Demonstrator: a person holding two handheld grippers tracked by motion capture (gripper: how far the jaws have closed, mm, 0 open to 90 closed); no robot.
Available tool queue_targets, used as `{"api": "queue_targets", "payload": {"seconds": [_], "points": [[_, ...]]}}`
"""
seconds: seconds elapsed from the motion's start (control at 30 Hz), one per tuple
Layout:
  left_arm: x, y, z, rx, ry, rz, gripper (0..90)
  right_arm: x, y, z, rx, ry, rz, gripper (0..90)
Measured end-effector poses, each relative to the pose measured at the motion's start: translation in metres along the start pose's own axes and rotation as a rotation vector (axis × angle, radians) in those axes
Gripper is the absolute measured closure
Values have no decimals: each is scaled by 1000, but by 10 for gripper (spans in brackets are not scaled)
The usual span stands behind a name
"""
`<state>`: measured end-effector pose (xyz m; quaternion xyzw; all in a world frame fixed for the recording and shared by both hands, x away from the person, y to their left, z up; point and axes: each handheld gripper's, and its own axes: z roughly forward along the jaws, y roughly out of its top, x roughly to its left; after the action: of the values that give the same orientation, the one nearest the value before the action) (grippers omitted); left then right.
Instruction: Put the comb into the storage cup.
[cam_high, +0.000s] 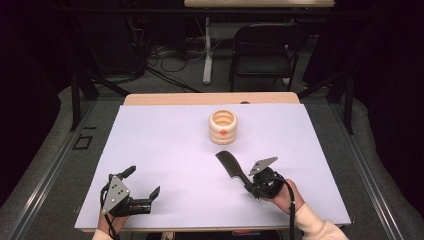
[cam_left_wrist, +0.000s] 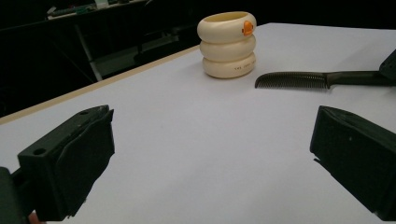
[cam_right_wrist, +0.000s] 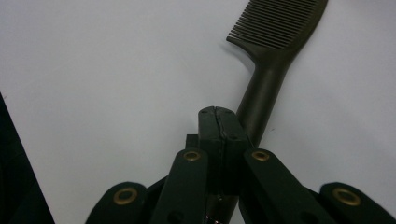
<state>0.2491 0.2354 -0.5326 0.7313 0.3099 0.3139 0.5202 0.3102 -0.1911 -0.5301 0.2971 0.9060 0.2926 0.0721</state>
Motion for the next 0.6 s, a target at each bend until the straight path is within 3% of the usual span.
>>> {"api": "queue_targets", "payload": {"seconds": [0.6], "points": [[0, 0, 0, -2, -2, 3, 0, -12, -4, 1, 7, -47, -1, 900]]}}
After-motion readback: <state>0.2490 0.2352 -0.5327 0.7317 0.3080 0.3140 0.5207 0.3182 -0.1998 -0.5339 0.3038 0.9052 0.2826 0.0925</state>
